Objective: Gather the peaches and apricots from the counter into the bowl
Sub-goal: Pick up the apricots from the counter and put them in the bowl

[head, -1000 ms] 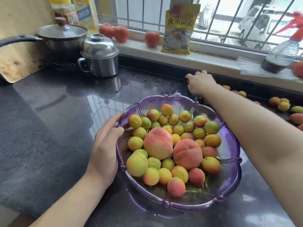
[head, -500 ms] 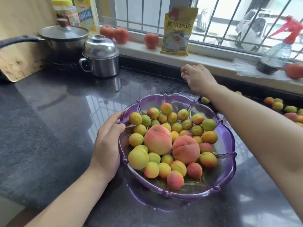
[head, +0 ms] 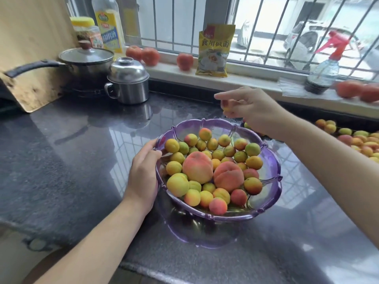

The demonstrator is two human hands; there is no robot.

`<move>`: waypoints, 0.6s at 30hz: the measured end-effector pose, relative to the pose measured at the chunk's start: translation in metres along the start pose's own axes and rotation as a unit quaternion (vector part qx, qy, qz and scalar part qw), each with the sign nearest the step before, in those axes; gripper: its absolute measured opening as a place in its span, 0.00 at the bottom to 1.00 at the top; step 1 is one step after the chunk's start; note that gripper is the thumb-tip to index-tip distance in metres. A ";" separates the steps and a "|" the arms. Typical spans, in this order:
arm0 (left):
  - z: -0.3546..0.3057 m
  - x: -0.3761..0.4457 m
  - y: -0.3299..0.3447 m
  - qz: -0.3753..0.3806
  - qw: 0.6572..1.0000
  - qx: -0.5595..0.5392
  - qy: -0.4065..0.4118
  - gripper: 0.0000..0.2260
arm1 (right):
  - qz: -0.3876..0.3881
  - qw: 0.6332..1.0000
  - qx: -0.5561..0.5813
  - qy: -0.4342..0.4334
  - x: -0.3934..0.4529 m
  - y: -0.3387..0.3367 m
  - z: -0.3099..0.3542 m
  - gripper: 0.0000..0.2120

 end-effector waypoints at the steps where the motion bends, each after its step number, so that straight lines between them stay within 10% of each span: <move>1: 0.000 0.000 0.000 0.000 1.000 0.002 0.000 0.16 | 0.021 1.000 0.000 -0.005 -0.005 0.006 0.005 0.17; 18: 0.002 0.002 -0.002 -0.013 1.000 0.013 -0.015 0.17 | 0.041 0.967 -0.211 -0.134 0.016 0.098 0.018 0.11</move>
Point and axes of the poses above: each hand's wrist, its own x-axis towards the middle knuckle, its own y-axis out of the palm, z = x × y, the point moved 1 cm from there along x, towards the middle knuckle, and after that the axes turned 4 degrees about z, right-handed, at the moved point
